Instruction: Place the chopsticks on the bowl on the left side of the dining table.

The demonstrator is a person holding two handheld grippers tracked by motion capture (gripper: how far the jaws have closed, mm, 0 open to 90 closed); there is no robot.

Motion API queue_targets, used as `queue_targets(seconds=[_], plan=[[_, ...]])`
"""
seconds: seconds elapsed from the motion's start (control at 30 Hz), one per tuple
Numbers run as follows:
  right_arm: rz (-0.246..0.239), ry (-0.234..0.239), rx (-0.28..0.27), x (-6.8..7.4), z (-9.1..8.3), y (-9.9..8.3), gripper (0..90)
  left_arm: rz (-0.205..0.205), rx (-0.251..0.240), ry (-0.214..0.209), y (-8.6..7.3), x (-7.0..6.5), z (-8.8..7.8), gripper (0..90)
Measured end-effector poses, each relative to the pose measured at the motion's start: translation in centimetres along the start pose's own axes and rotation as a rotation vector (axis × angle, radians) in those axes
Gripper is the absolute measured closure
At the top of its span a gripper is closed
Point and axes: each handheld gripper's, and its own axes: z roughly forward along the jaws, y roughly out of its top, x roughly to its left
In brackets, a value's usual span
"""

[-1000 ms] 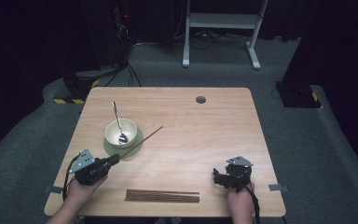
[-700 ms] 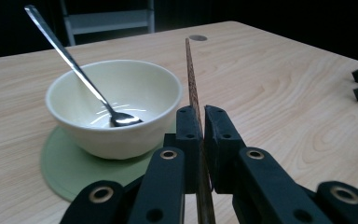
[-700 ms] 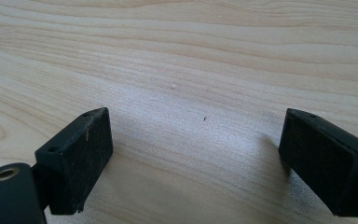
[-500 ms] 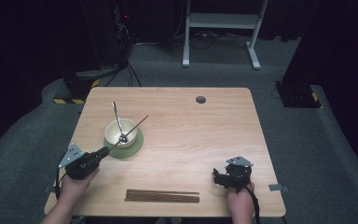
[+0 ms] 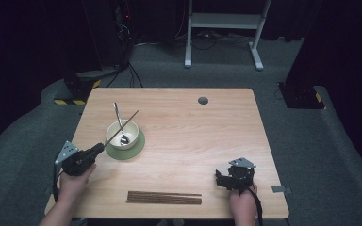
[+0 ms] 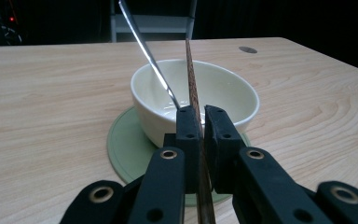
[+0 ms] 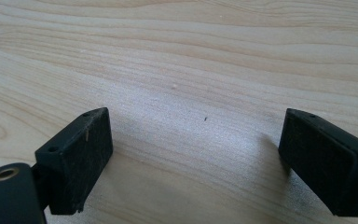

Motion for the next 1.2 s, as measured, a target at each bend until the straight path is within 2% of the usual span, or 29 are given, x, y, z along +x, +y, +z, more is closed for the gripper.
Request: queue_targets(seconds=[0.13, 0.27, 0.53, 0.77, 1.03, 1.2], plan=[[0.000, 0.001, 0.000, 0.0, 0.0, 0.0, 9.5, -0.006, 0.011, -0.010, -0.2, 0.1, 0.2, 84.5], [-0.002, 0.002, 0.000, 0.0, 0.0, 0.0, 9.5, -0.001, 0.033, -0.007, -0.3, -0.1, 0.5, 84.5], [-0.007, 0.004, -0.001, 0.0, 0.0, 0.0, 9.6, 0.006, 0.044, -0.002, -0.4, -0.1, 0.7, 83.4], [-0.009, 0.007, -0.001, 0.0, 0.0, 0.0, 9.5, 0.023, 0.043, -0.004, -0.2, -0.3, 0.4, 74.6], [-0.014, 0.011, -0.001, 0.0, 0.0, 0.0, 9.5, 0.061, 0.040, -0.012, 0.7, -1.9, -0.7, 65.7], [-0.015, 0.012, 0.000, 0.0, 0.0, 0.0, 9.5, 0.098, 0.074, -0.073, 0.7, -3.3, -0.7, 63.2]])
